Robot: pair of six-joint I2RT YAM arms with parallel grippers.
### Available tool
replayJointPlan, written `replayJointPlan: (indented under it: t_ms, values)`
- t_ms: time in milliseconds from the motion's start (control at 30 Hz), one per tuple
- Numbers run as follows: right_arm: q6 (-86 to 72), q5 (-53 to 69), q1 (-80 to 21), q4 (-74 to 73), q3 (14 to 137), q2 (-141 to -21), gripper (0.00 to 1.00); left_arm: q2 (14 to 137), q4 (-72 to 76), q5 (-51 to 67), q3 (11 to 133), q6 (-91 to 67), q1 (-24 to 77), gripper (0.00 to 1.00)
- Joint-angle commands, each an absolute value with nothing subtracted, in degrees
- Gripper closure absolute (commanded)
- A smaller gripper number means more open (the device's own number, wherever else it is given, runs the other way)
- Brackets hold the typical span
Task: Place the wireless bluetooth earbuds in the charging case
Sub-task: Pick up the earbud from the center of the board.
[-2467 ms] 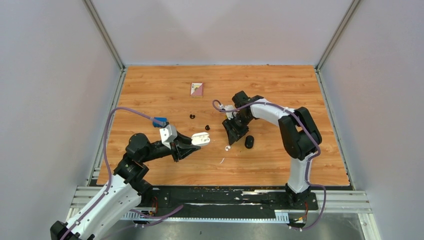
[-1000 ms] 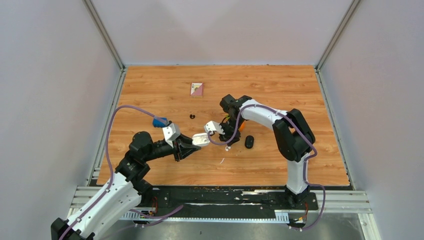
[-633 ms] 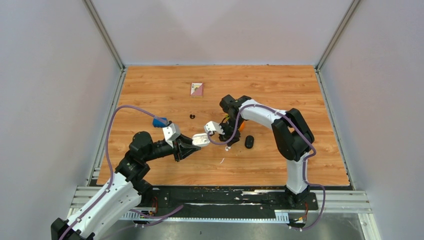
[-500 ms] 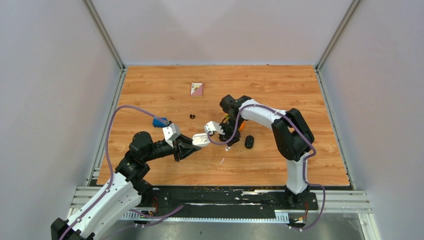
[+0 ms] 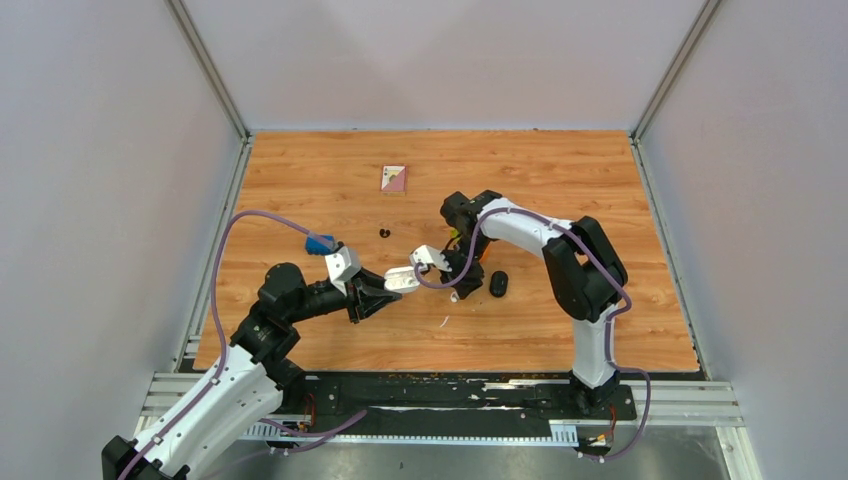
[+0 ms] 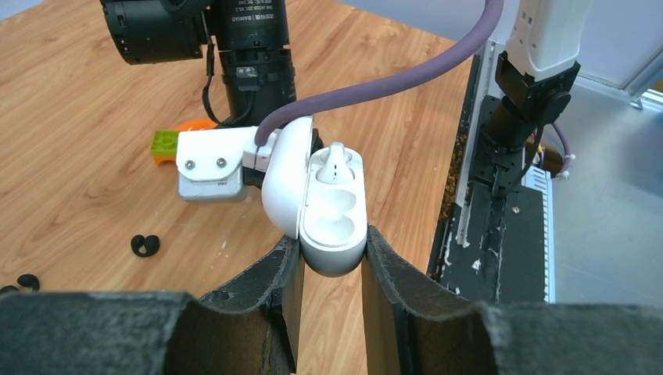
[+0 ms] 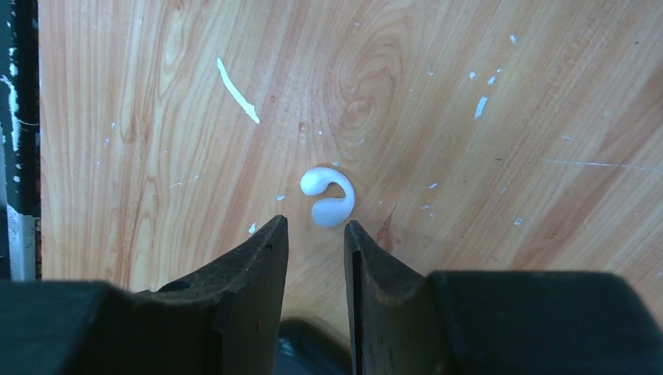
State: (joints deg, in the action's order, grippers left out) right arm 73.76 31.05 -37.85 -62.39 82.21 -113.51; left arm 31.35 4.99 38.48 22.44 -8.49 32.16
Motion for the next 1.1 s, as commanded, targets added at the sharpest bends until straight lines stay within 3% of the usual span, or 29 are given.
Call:
replayJointPlan:
  t_ms: [0, 167, 500, 1067]
  values:
    - [74.1, 34.7, -38.1, -65.7, 86.8, -114.8, 0.67, 30.9, 7.6, 38.5, 23.3, -7.5, 32.4, 0.99]
    - [72.7, 39.3, -35.7, -66.3, 91.8, -114.3, 0.66, 29.6, 3.9, 38.8, 24.7, -5.5, 32.5, 1.00]
    - [72.5, 39.7, -33.8, -61.0, 87.6, -110.6, 0.64, 21.7, -3.5, 18.3, 25.6, -2.9, 32.2, 1.00]
    - [73.7, 37.0, -36.0, -59.5, 87.1, -115.3, 0.63, 24.4, -2.0, 15.8, 25.7, -5.6, 30.5, 1.00]
